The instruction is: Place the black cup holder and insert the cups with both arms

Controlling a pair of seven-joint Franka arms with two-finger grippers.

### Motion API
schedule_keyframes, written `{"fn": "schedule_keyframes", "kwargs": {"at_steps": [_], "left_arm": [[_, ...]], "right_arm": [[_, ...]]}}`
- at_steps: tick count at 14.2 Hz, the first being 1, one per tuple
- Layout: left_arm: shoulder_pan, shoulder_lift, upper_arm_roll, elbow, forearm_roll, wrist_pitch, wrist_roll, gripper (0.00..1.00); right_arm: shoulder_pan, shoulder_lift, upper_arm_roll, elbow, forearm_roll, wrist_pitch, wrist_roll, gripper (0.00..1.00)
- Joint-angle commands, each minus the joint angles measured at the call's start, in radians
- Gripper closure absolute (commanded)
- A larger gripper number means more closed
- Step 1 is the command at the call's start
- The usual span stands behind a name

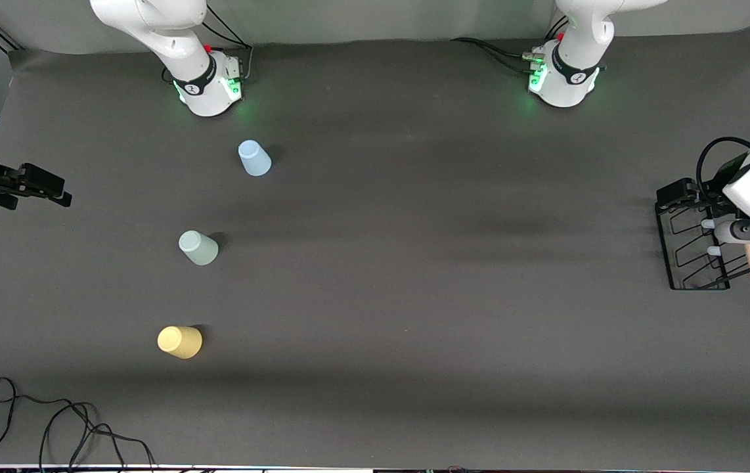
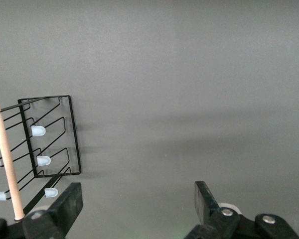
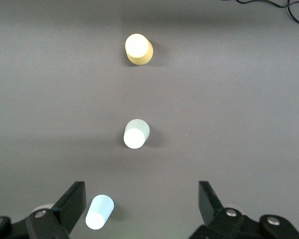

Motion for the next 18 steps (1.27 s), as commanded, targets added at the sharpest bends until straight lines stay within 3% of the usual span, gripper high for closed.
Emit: {"fn": "schedule_keyframes", "kwargs": {"at_steps": [1,9,15,18], "left_arm": [[-0.001,0.003,0.000,0.013,0.009,-0.028,0.012,0.00],[0.005,0.012,0.002,0.031,0.061,-0.030,0.055,0.00],[0.147,0.039,0.002,0.045,0.064,-0.019,0.181,0.00],[0.195,0.064,0.002,0.039,0.119,-0.005,0.219,0.00]], "right_arm": [[0.004,-0.005,-0.010,0.005,0.012,0.002,0.017,0.00],[0.010,-0.005,-0.019,0.007,0.012,0.002,0.016,0.00],[0.014,-0.003,-0.018,0.005,0.006,0.005,0.014,0.00],[0.016,-0.005,-0.015,0.005,0.006,0.005,0.014,0.00]]}}
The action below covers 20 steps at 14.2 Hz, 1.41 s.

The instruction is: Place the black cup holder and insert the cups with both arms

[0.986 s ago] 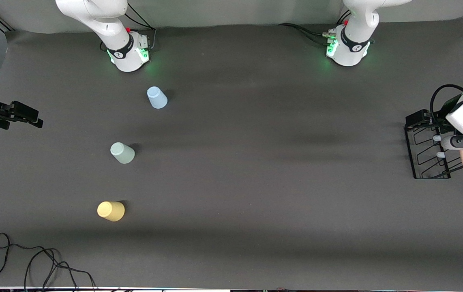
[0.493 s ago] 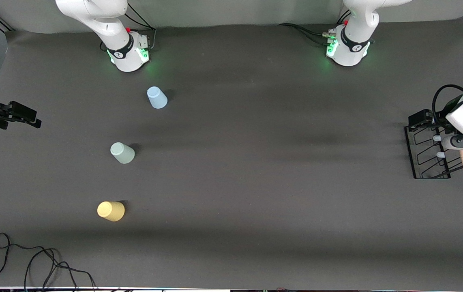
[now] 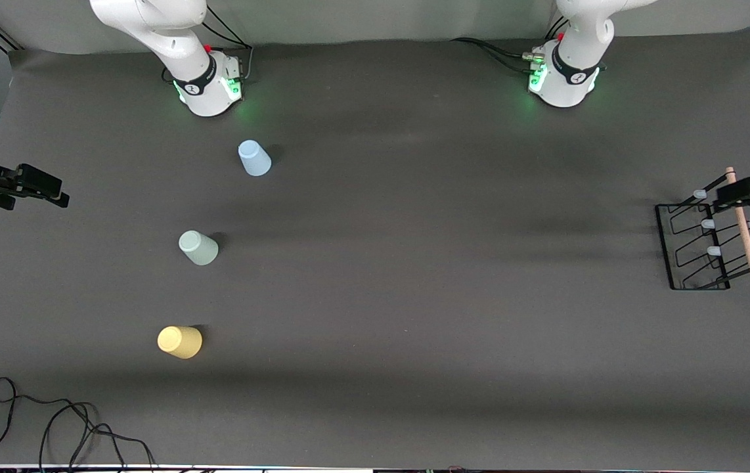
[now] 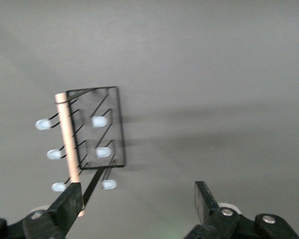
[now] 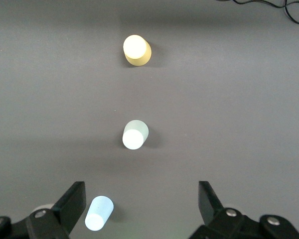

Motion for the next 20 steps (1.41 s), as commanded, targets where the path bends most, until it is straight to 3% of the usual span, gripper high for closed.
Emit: {"fn": "schedule_keyframes", "kwargs": {"at_steps": [1,3,8,13,15,16,18,20], "left_arm": [[0.039,0.035,-0.008,0.015,0.061,0.008,0.063,0.01],[0.095,0.058,-0.008,-0.008,0.061,0.039,0.126,0.01],[0.206,0.073,-0.008,-0.179,0.062,0.238,0.279,0.01],[0.260,0.101,-0.008,-0.330,0.062,0.434,0.389,0.08],[0.290,0.132,-0.008,-0.341,0.062,0.476,0.430,0.09],[0.296,0.141,-0.009,-0.341,0.061,0.476,0.436,0.16],[0.298,0.146,-0.009,-0.342,0.055,0.478,0.439,0.44],[0.297,0.144,-0.011,-0.344,0.047,0.470,0.439,0.82]], "right_arm": [[0.009,-0.005,-0.002,0.005,0.004,0.002,0.014,0.00],[0.011,-0.003,0.003,0.005,-0.016,0.005,0.014,0.00],[0.011,-0.003,0.003,0.005,-0.014,0.005,0.014,0.00],[0.009,-0.002,0.003,0.005,-0.013,0.002,0.015,0.00],[0.009,-0.003,0.003,0.005,-0.011,0.002,0.015,0.00],[0.009,0.000,0.003,0.007,-0.009,0.005,0.015,0.00],[0.009,0.000,0.003,0.005,-0.009,0.005,0.015,0.00],[0.009,-0.002,0.001,0.005,-0.009,0.005,0.015,0.00]]}}
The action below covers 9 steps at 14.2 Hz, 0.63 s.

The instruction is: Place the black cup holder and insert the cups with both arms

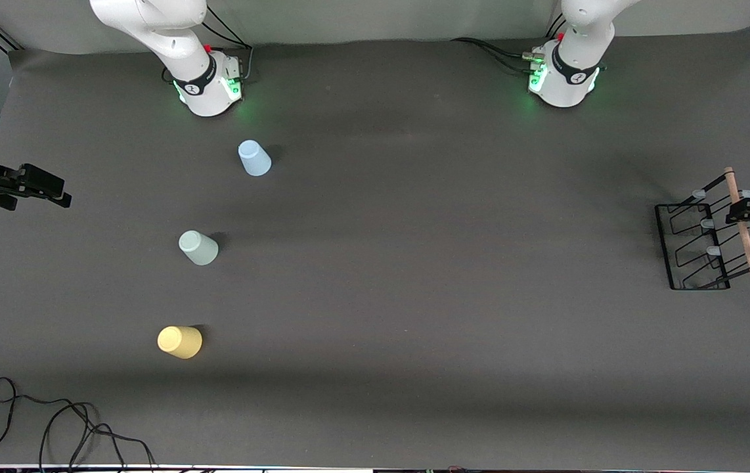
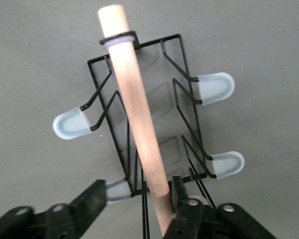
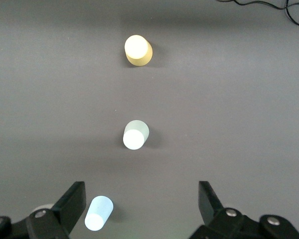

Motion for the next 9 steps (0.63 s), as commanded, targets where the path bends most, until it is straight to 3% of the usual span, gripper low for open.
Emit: {"fn": "schedule_keyframes", "kwargs": {"at_steps": [1,6,9], "left_arm": [[0.004,-0.015,-0.012,-0.015,-0.008,-0.009,0.016,0.97],[-0.002,-0.028,-0.018,0.005,-0.022,-0.043,0.014,1.00],[-0.027,-0.033,-0.020,0.104,-0.117,-0.180,0.007,1.00]], "right_arm": [[0.006,-0.002,-0.002,0.007,-0.006,0.004,0.015,0.00],[0.006,-0.002,-0.003,0.005,-0.003,0.001,0.017,0.00],[0.006,0.000,-0.003,0.005,-0.003,0.001,0.015,0.00]]}}
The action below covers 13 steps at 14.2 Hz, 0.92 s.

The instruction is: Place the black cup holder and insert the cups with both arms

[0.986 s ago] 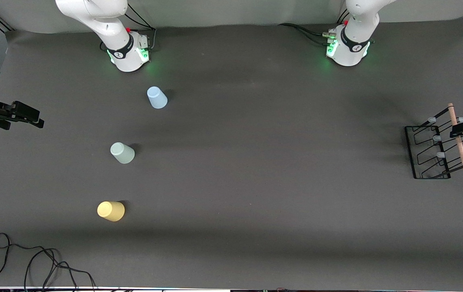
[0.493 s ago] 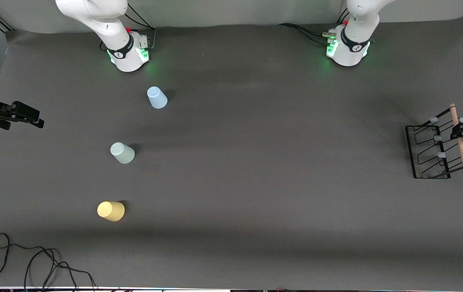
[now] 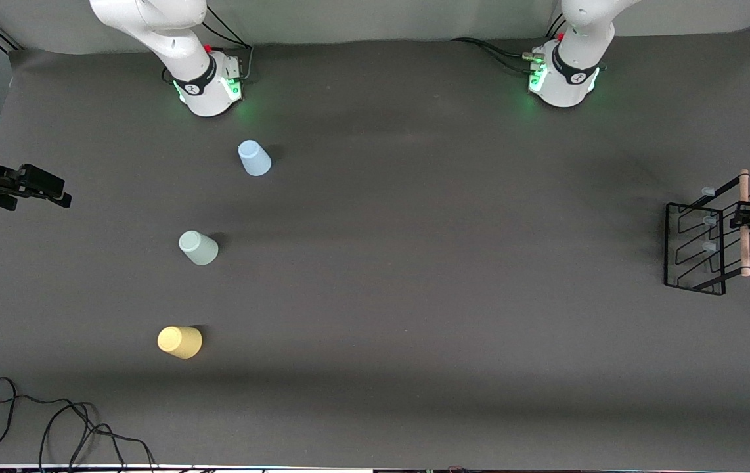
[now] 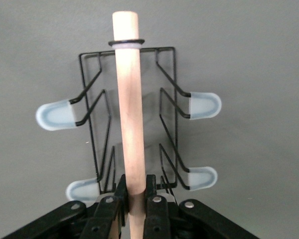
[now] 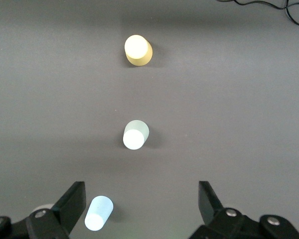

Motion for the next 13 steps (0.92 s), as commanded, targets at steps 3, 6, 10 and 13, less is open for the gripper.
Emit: {"fn": "schedule_keyframes", "kwargs": {"at_steps": [3,6,10,13], "left_arm": [[-0.130,-0.029,0.000,0.187,-0.092,-0.279,-0.143,1.00],[-0.308,-0.028,0.000,0.270,-0.092,-0.368,-0.448,1.00],[-0.564,-0.008,0.000,0.333,-0.132,-0.353,-0.891,1.00],[-0.743,0.084,0.000,0.437,-0.172,-0.350,-1.117,1.00]], "right_arm": [[0.006,-0.001,-0.003,0.005,-0.003,0.004,0.015,0.00],[0.005,-0.001,-0.003,0.005,0.000,-0.001,0.017,0.00],[0.006,-0.002,-0.003,0.004,0.000,-0.002,0.017,0.00],[0.006,-0.011,-0.003,-0.009,0.002,-0.007,0.017,0.00]]}}
